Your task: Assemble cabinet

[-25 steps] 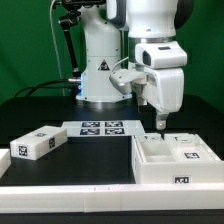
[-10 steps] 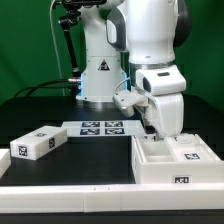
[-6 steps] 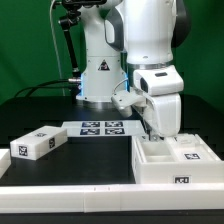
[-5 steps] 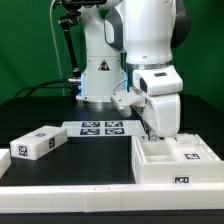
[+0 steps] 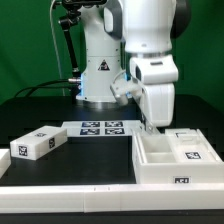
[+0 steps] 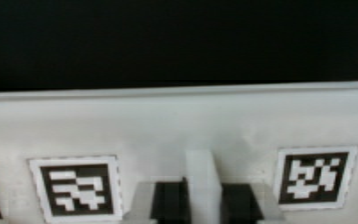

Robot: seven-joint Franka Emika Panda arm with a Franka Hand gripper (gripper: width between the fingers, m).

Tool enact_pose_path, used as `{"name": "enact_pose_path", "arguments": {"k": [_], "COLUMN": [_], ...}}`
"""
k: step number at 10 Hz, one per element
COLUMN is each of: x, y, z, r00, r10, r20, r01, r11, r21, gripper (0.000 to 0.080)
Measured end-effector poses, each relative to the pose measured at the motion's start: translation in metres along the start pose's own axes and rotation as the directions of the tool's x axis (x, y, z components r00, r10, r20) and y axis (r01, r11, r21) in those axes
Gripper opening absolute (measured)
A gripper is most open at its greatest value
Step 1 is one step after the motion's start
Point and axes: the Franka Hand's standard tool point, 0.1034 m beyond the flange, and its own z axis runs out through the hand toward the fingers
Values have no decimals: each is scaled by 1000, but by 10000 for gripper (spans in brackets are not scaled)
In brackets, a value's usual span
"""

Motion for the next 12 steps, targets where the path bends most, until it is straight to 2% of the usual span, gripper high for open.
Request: {"name": "enact_pose_path", "arguments": {"k": [1,3,6,7,10,11,12], "x": [-2,-6,-8,-8,-7,-10,-10], "y": [-3,-4,-9,-7,14,20,19], "z": [-5,-13,-9,-10,-14,-16,-14], "r00": [1000,999,999,999,999,998,998], "r10": [27,44,48,49,52,57,59], "r20": [11,22,22,23,12,13,14], "r01": [-27,-44,-49,-49,-52,-57,-59], "r11": [1000,999,998,998,999,998,998], "r21": [14,16,26,29,6,14,19], "gripper": [67,68,68,68,68,68,68]}}
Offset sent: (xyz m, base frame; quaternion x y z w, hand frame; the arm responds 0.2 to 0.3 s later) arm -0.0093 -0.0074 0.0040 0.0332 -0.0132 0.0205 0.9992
